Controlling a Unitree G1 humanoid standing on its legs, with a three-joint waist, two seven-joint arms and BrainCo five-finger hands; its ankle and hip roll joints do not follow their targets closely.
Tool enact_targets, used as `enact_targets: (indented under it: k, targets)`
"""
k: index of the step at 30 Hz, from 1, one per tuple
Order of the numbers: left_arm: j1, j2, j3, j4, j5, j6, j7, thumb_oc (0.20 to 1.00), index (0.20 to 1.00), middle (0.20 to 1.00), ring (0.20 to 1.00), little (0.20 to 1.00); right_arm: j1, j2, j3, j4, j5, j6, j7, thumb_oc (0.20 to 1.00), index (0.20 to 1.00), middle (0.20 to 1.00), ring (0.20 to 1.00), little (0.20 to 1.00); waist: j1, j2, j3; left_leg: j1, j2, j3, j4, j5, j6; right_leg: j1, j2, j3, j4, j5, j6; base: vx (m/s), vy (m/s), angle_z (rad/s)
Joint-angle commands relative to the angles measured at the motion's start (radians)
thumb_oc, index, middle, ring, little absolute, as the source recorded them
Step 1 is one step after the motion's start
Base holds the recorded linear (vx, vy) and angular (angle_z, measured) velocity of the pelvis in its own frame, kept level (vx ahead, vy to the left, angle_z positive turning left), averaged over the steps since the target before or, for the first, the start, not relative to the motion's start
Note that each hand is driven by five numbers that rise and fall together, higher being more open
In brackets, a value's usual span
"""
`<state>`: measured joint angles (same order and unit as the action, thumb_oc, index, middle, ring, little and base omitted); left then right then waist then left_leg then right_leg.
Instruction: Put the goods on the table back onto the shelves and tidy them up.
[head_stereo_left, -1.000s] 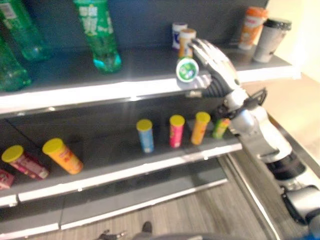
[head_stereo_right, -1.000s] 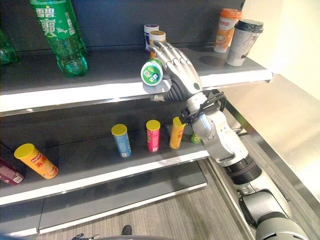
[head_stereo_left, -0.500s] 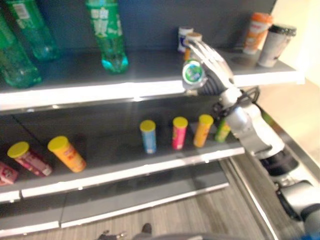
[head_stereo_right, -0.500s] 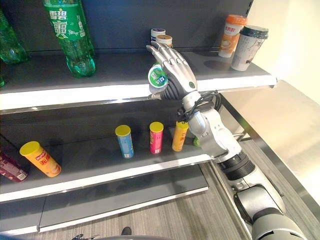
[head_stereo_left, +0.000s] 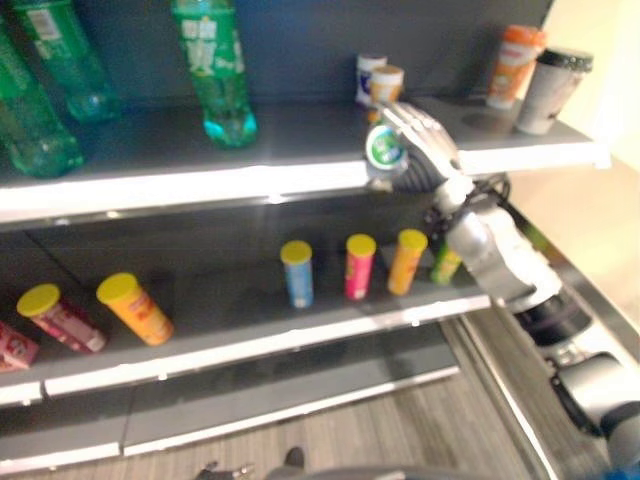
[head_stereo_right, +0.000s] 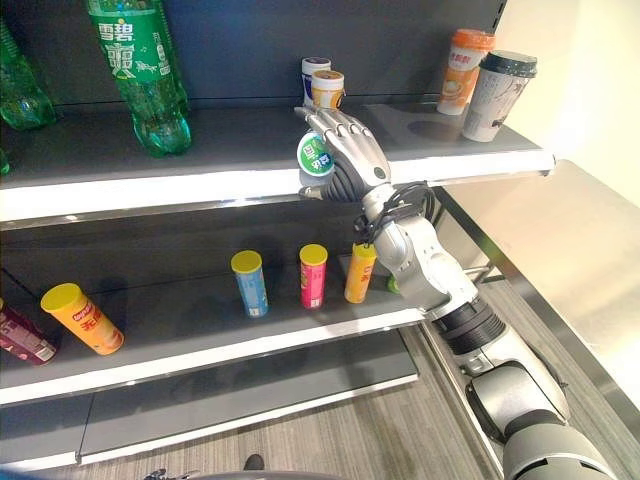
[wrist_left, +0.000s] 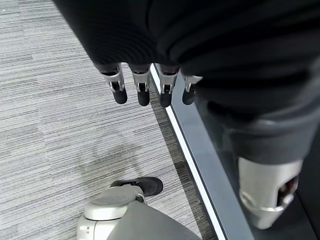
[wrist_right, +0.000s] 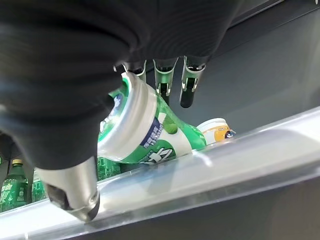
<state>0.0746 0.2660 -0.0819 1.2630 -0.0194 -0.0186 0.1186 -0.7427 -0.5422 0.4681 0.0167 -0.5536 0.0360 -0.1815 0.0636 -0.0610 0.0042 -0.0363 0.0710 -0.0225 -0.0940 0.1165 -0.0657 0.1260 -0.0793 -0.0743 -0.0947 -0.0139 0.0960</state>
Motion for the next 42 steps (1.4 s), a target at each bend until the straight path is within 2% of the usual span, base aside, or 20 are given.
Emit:
enact_targets:
  k: [1, 15, 20, 23, 26, 32, 33, 36, 39, 42]
  targets:
    - [-0.068, 0.02, -0.076, 0.067, 0.003, -0.009, 0.022, 1.0, 1.0, 1.0, 1.0, 1.0, -0.123, -0.013, -0.007, 0.046, -0.02, 0.015, -0.026, 0.2, 0.2, 0.2, 0.2, 0.2, 0.043, 0.005, 0.0, 0.002, -0.021, -0.02, 0.007, -0.097, 0.014, -0.018, -0.019, -0.01, 0.007, -0.023, 0.02, 0.0, 0.0, 0.0]
    - [-0.069, 0.024, -0.072, 0.068, 0.001, -0.011, 0.021, 1.0, 1.0, 1.0, 1.0, 1.0, -0.139, -0.041, -0.001, 0.038, 0.015, 0.003, -0.014, 0.2, 0.2, 0.2, 0.2, 0.2, 0.045, 0.0, -0.002, 0.0, -0.023, -0.018, 0.007, -0.097, 0.014, -0.017, -0.019, -0.012, 0.007, -0.024, 0.021, 0.0, 0.001, 0.03]
    - [-0.068, 0.04, -0.072, 0.073, -0.008, -0.02, 0.012, 1.0, 1.0, 1.0, 1.0, 1.0, -0.257, -0.092, 0.056, 0.07, 0.133, -0.025, 0.037, 0.2, 0.2, 0.2, 0.2, 0.2, 0.045, -0.013, -0.011, 0.008, -0.021, -0.015, 0.007, -0.105, 0.01, -0.011, -0.017, -0.011, 0.007, -0.031, 0.02, 0.01, -0.005, 0.0]
    - [-0.07, 0.057, -0.073, 0.084, -0.025, -0.027, 0.005, 1.0, 1.0, 1.0, 1.0, 1.0, -0.448, -0.151, 0.144, 0.168, 0.21, -0.036, 0.054, 0.2, 0.2, 0.2, 0.2, 0.2, 0.043, -0.023, -0.016, 0.009, -0.018, -0.013, 0.007, -0.102, 0.004, -0.012, -0.014, -0.01, 0.007, -0.03, 0.02, 0.0, 0.0, 0.0]
    - [-0.071, 0.075, -0.078, 0.091, -0.04, -0.033, -0.003, 1.0, 1.0, 1.0, 1.0, 1.0, -0.556, -0.177, 0.21, 0.222, 0.26, -0.04, 0.069, 0.2, 0.2, 0.2, 0.2, 0.2, 0.042, -0.033, -0.023, 0.008, -0.017, -0.015, 0.007, -0.1, 0.001, -0.013, -0.012, -0.01, 0.007, -0.028, 0.021, 0.0, 0.0, 0.0]
    - [-0.078, 0.098, -0.087, 0.103, -0.063, -0.041, -0.018, 1.0, 1.0, 1.0, 1.0, 1.0, -0.727, -0.168, 0.334, 0.345, 0.33, -0.054, 0.089, 0.2, 0.2, 0.2, 0.2, 0.2, 0.044, -0.044, -0.028, 0.004, -0.017, -0.017, 0.007, -0.096, -0.004, -0.019, -0.008, -0.011, 0.007, -0.024, 0.022, 0.0, 0.0, 0.0]
    - [-0.081, 0.11, -0.09, 0.108, -0.078, -0.041, -0.025, 1.0, 1.0, 1.0, 1.0, 1.0, -0.782, -0.157, 0.395, 0.398, 0.371, -0.061, 0.113, 0.2, 0.2, 0.2, 0.2, 0.2, 0.043, -0.049, -0.032, -0.001, -0.016, -0.019, 0.007, -0.094, -0.006, -0.021, -0.006, -0.011, 0.007, -0.023, 0.022, 0.0, -0.004, 0.04]
    - [-0.079, 0.116, -0.091, 0.109, -0.087, -0.044, -0.032, 1.0, 1.0, 1.0, 1.0, 1.0, -0.799, -0.152, 0.427, 0.422, 0.406, -0.067, 0.137, 0.2, 0.2, 0.2, 0.2, 0.2, 0.043, -0.053, -0.033, -0.003, -0.016, -0.021, 0.007, -0.092, -0.008, -0.023, -0.006, -0.013, 0.007, -0.022, 0.022, 0.0, 0.0, 0.01]
    - [-0.071, 0.128, -0.089, 0.111, -0.1, -0.048, -0.046, 1.0, 1.0, 1.0, 1.0, 1.0, -0.812, -0.176, 0.499, 0.434, 0.491, -0.08, 0.202, 0.2, 0.2, 0.2, 0.2, 0.2, 0.043, -0.057, -0.035, -0.006, -0.017, -0.023, 0.007, -0.09, -0.011, -0.024, -0.006, -0.016, 0.007, -0.021, 0.024, 0.0, 0.0, 0.0]
    - [-0.068, 0.132, -0.088, 0.111, -0.102, -0.049, -0.054, 1.0, 1.0, 1.0, 1.0, 1.0, -0.825, -0.195, 0.54, 0.442, 0.505, -0.083, 0.227, 0.2, 0.2, 0.2, 0.2, 0.2, 0.044, -0.058, -0.035, -0.006, -0.016, -0.024, 0.007, -0.089, -0.013, -0.025, -0.006, -0.017, 0.007, -0.019, 0.025, 0.0, 0.0, 0.0]
